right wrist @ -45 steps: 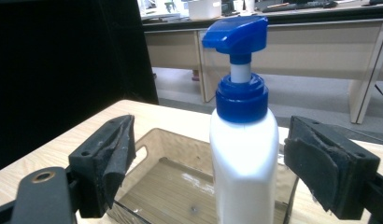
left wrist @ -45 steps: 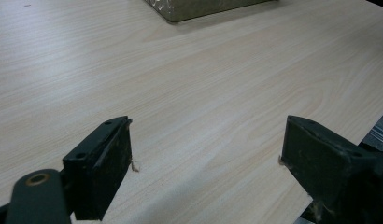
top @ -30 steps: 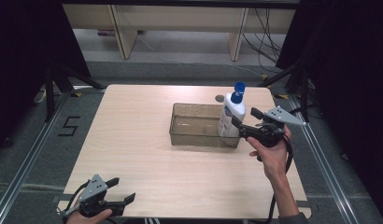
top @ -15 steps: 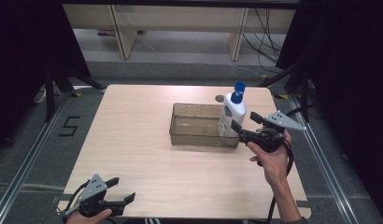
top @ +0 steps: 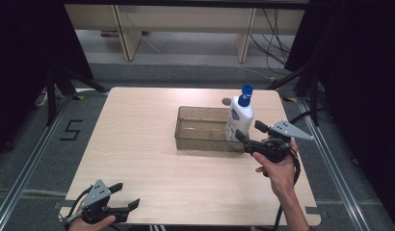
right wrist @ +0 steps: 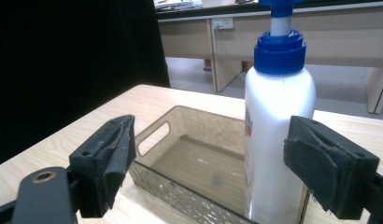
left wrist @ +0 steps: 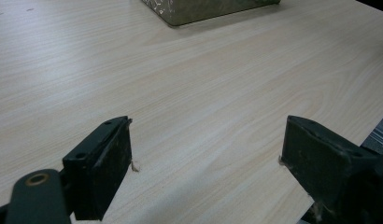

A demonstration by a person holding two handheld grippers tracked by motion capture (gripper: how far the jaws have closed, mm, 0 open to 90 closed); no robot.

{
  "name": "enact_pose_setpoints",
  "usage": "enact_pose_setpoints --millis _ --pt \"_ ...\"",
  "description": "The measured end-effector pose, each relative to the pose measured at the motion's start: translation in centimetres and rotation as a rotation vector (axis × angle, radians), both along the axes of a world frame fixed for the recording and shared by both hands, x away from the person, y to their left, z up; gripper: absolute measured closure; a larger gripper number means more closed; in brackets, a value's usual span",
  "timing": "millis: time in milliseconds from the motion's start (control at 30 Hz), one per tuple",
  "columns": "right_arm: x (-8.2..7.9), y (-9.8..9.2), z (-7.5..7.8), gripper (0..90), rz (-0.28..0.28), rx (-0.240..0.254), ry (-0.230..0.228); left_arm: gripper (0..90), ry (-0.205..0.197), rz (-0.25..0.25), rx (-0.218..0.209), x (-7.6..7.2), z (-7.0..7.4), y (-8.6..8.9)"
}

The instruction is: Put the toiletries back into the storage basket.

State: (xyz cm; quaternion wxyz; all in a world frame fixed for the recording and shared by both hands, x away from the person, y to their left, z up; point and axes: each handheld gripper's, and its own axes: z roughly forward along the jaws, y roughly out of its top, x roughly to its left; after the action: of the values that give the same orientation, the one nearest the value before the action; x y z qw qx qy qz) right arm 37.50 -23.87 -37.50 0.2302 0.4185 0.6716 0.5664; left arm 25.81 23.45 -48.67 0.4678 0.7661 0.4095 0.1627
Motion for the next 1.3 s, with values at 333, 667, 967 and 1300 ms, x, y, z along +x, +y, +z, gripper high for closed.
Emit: enact_pose_setpoints --millis 333,667,967,1300 --pt "-0.5 0.3 -0.5 17.4 -0.002 0.017 0.034 15.4 -0.003 0.003 -0.022 0.0 0.0 -0.1" --pt "-1.1 0.5 -1.2 17.3 0.009 0.005 0.047 15.2 -0.009 0.0 -0.018 -0.1 0.1 0.0" --pt "-1.7 0.6 -1.7 17.3 0.013 0.008 0.068 15.2 -0.011 -0.001 -0.034 -0.1 0.1 0.0" --pt "-2.3 0.5 -2.6 17.3 0.029 0.007 0.059 15.2 -0.012 -0.001 -0.032 -0.1 0.1 0.0"
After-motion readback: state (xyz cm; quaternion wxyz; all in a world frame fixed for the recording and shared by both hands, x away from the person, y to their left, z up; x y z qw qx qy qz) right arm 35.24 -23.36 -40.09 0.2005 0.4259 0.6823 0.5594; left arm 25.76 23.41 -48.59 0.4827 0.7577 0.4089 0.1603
